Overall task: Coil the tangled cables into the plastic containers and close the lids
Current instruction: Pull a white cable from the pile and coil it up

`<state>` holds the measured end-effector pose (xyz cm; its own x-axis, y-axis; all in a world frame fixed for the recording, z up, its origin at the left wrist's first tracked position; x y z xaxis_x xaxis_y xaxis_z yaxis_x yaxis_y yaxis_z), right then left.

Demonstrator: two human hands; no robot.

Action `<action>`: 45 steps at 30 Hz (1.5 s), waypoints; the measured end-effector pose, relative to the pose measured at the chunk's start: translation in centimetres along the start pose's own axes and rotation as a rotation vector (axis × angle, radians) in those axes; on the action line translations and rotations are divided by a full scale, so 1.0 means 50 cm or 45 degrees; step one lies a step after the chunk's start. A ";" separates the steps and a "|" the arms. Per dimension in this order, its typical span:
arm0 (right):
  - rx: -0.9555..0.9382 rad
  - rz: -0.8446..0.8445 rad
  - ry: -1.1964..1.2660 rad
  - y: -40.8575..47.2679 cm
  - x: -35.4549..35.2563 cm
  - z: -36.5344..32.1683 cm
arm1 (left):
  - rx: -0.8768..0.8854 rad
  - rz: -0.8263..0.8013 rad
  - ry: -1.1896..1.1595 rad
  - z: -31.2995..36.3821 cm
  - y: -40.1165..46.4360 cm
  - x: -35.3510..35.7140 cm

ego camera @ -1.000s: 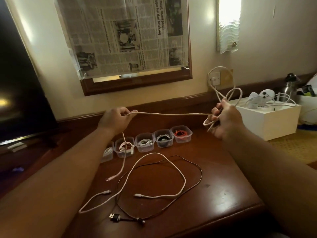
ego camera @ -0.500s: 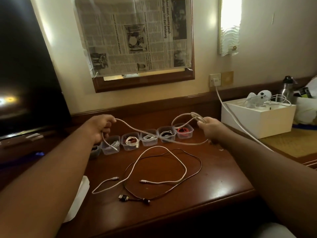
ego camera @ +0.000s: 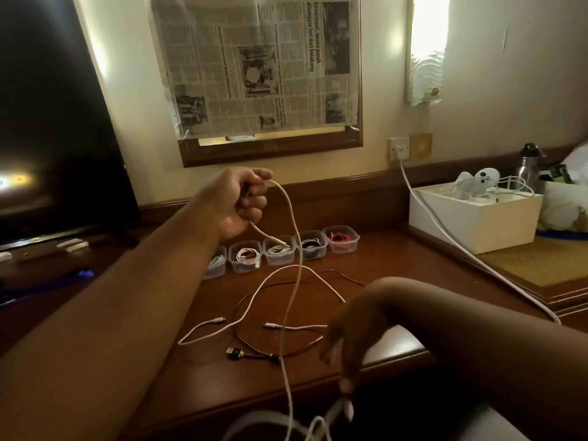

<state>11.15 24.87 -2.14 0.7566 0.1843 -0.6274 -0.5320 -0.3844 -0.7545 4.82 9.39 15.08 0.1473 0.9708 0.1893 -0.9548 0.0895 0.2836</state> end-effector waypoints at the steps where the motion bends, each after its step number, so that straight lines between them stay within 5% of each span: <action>1: 0.000 0.039 -0.004 -0.004 -0.009 -0.004 | -0.016 -0.002 -0.008 -0.006 -0.003 0.009; 4: -0.122 0.420 0.236 -0.026 -0.081 -0.018 | -0.072 0.052 -0.105 -0.026 -0.013 0.021; 6: -0.251 0.831 0.615 -0.060 -0.144 -0.012 | -0.111 0.095 -0.206 -0.042 -0.016 0.026; 8: -0.448 1.019 0.991 -0.096 -0.177 -0.013 | -0.143 0.136 -0.286 -0.059 -0.019 0.030; 11: -0.582 0.965 1.049 -0.112 -0.185 -0.050 | -0.167 0.212 -0.328 -0.085 -0.024 0.032; 17: -0.385 0.717 1.079 -0.085 -0.158 -0.084 | -0.096 0.247 -0.086 -0.121 -0.046 0.043; 22: -1.108 0.229 1.743 -0.117 -0.191 -0.111 | -0.031 0.106 0.171 -0.162 -0.085 0.060; 25: -1.305 0.462 1.984 -0.132 -0.239 -0.081 | -0.096 -0.014 0.282 -0.201 -0.108 0.076; 27: -1.236 0.904 1.792 -0.134 -0.264 -0.040 | -0.130 -0.094 0.389 -0.221 -0.119 0.074; 29: -0.945 1.432 1.145 -0.143 -0.275 -0.018 | -0.155 -0.121 0.470 -0.229 -0.127 0.060; 31: -0.593 1.557 0.406 -0.110 -0.262 -0.033 | -0.182 -0.127 0.440 -0.231 -0.131 0.043; 34: -0.351 1.382 0.098 -0.038 -0.222 -0.035 | -0.168 -0.133 0.482 -0.225 -0.130 0.014; 38: -0.532 1.000 0.856 -0.002 -0.173 -0.034 | 0.093 -0.160 0.745 -0.212 -0.128 -0.016; 42: -0.575 0.189 1.467 0.034 -0.104 -0.061 | 0.268 -0.052 0.544 -0.214 -0.129 -0.028; 45: -0.790 -0.228 1.747 0.014 -0.086 -0.090 | 0.214 0.090 0.330 -0.239 -0.120 -0.042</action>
<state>9.23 19.76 0.89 0.7360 -0.5568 0.3851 -0.4225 -0.8222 -0.3814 7.17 9.48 1.72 -0.0092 0.9996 -0.0253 -0.9009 0.0027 0.4340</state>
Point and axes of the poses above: each hand's wrist, its own y-axis towards the middle knuckle, its own x-axis out of the palm, z = x × y, the point moved 8 cm from there along y, towards the middle knuckle, and after that the axes turned 9 degrees about x, right-handed, at the moved point
